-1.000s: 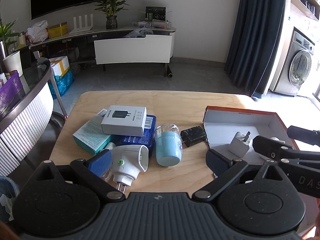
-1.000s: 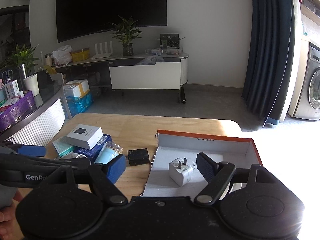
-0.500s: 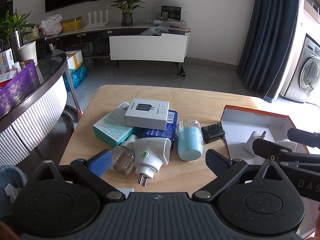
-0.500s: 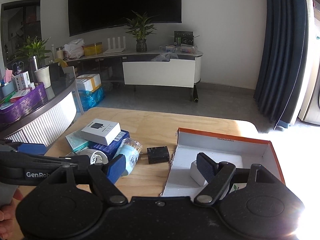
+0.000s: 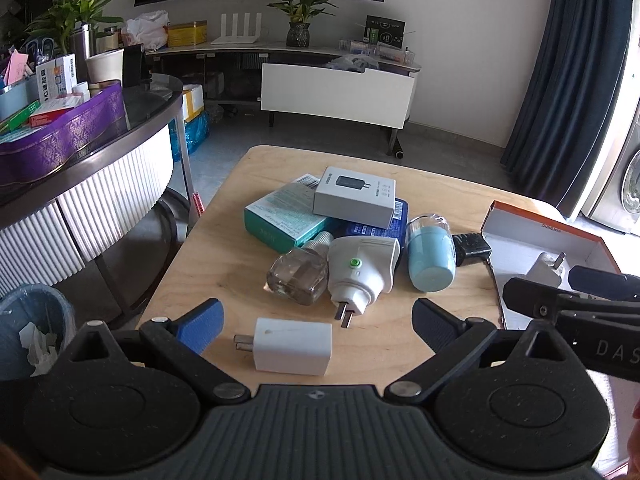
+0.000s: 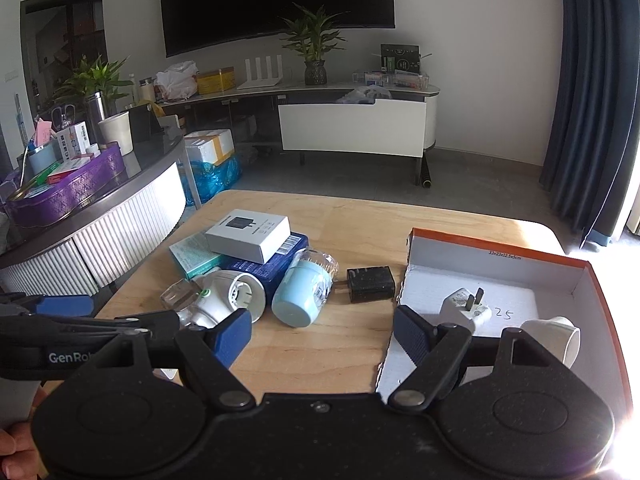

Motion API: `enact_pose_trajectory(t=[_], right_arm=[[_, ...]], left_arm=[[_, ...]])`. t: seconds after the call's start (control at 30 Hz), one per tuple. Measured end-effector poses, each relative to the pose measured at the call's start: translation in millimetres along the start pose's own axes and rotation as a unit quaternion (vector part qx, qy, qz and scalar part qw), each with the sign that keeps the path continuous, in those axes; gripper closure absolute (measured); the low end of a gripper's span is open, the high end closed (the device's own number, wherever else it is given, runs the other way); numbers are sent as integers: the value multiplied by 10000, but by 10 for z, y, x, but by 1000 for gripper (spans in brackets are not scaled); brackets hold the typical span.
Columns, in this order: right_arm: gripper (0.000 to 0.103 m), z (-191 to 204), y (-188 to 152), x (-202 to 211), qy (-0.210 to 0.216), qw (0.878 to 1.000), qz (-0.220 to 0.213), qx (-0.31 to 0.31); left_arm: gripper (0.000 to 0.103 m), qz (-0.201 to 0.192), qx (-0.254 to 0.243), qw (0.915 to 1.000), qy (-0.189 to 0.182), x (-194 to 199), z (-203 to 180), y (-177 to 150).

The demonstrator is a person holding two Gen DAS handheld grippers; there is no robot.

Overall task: Organize rigid objects
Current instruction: 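Grasp the larger white rectangular charger with the left gripper, then grasp the light blue toothpick jar with the right gripper while the left gripper lifts the charger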

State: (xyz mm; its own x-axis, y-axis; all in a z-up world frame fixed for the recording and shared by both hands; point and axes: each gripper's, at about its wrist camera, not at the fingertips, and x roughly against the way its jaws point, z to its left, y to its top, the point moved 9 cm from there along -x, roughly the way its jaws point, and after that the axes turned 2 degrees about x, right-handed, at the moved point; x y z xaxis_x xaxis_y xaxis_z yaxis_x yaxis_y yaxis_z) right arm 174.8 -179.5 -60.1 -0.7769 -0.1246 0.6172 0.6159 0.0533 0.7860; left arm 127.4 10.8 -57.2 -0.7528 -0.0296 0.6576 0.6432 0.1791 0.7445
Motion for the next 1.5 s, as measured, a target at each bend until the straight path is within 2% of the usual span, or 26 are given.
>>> enact_pose_trajectory(t=[0.13,0.27,0.37,0.53,0.6,0.63,0.67,0.77,1.13,1.5], right_arm=[[11,22,-69,9,74,9999,44,-57],[11,17,-110,-2,89,9999,84,-118],[11,17,-113,-2,101,9998,81,-141],[11,15,-110,-9,79,9999,82,-130],[11,15,-112,-19,66,9999,96,-118],[11,11,-113,-26,55,9999,105,-120],[11,9,-116,-35,51,9998,118,-130],[11,9,-117,-73,38,9998,155,-126],[11,79,-32,-348,211,9990,331,-228],[12,58,169,-1026,156,9958,722,-543]], left_arm=[[0,-67,173,9996,214,13,186,-215],[0,101,258,9990,361,-141,284,-308],[0,89,139,9994,304,-228,235,-318],[0,-94,-277,9981,550,-382,211,-341],[0,-175,-312,9982,487,-421,215,-320],[4,-205,-325,9984,410,-440,220,-317],[15,-186,-328,9987,347,-457,224,-317],[36,-240,-416,9987,189,-469,213,-305],[37,-246,-268,9993,24,-405,282,-184],[37,-189,-160,9993,-282,-340,259,-56]])
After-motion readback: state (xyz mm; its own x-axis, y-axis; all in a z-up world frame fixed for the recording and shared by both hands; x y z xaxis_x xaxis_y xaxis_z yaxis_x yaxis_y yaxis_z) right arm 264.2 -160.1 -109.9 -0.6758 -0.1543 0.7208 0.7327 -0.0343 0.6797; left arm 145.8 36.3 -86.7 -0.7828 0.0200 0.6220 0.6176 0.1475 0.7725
